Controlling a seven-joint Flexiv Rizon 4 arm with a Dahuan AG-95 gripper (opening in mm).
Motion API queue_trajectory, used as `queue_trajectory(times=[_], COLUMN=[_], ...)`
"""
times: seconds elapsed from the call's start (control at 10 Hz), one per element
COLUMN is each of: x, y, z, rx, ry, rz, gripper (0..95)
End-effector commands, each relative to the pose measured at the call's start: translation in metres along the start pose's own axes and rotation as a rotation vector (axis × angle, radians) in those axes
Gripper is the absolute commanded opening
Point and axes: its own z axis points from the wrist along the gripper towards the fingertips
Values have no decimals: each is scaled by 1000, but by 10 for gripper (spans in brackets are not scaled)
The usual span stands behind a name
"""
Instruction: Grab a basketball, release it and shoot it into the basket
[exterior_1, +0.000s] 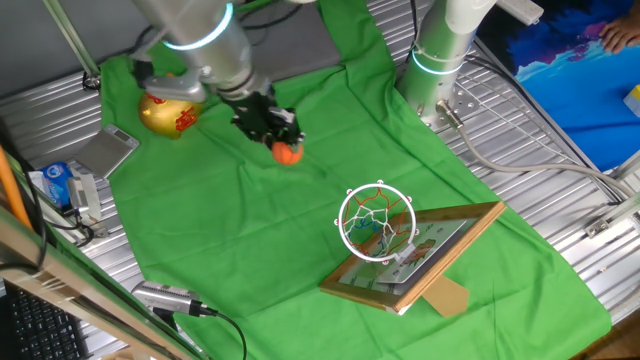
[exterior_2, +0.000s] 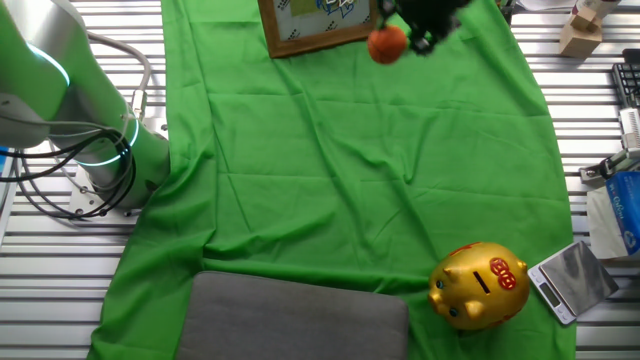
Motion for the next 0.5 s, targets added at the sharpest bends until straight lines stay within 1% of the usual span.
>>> queue_trajectory(times=[0.1, 0.3, 0.5], x=[-10, -14, -16], y=[15, 26, 31], z=[3, 7, 10], rx=[-3, -2, -2], ry=[6, 5, 6], rz=[22, 33, 30], gripper=[0, 0, 0])
